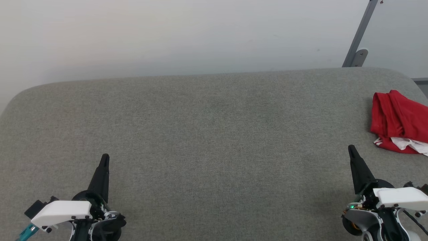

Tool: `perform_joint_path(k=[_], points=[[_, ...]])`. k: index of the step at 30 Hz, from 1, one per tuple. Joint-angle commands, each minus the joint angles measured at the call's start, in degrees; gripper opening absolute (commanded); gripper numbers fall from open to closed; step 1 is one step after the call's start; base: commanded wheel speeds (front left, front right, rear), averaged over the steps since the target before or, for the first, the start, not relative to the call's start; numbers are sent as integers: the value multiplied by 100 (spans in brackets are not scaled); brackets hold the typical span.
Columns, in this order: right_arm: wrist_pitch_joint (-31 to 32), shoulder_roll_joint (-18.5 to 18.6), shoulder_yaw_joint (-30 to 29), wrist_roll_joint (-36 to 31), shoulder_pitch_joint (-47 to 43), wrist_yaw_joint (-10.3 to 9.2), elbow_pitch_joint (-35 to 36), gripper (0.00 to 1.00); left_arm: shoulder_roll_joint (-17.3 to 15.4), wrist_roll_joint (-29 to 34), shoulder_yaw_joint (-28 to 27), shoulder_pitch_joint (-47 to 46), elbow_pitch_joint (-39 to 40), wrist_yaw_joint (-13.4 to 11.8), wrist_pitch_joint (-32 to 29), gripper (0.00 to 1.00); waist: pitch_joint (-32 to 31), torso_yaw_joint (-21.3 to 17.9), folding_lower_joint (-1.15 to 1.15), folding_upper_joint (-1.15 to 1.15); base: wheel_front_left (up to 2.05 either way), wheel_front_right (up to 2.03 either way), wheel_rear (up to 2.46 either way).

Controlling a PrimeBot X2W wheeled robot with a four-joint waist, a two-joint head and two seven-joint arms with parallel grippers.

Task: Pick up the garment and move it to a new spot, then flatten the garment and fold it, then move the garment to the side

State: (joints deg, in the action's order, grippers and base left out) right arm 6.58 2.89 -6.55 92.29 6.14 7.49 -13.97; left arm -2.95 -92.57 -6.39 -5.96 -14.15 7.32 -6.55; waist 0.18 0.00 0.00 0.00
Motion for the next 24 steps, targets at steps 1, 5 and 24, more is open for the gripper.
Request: perform_joint_path(k=[1,5,24], points=[[7,-7,-1,23,25,0,-11,0,3,20,-12,-72,-1,31,-7,0,0,0,0,0,0,0,0],[7,-7,-2,23,25,0,-11,0,3,21,-12,-72,-1,31,-8,0,0,0,0,0,0,0,0],[7,-7,0,24,25,0,-11,0,4,25,-15,-72,-1,31,-12,0,0,0,0,0,0,0,0]])
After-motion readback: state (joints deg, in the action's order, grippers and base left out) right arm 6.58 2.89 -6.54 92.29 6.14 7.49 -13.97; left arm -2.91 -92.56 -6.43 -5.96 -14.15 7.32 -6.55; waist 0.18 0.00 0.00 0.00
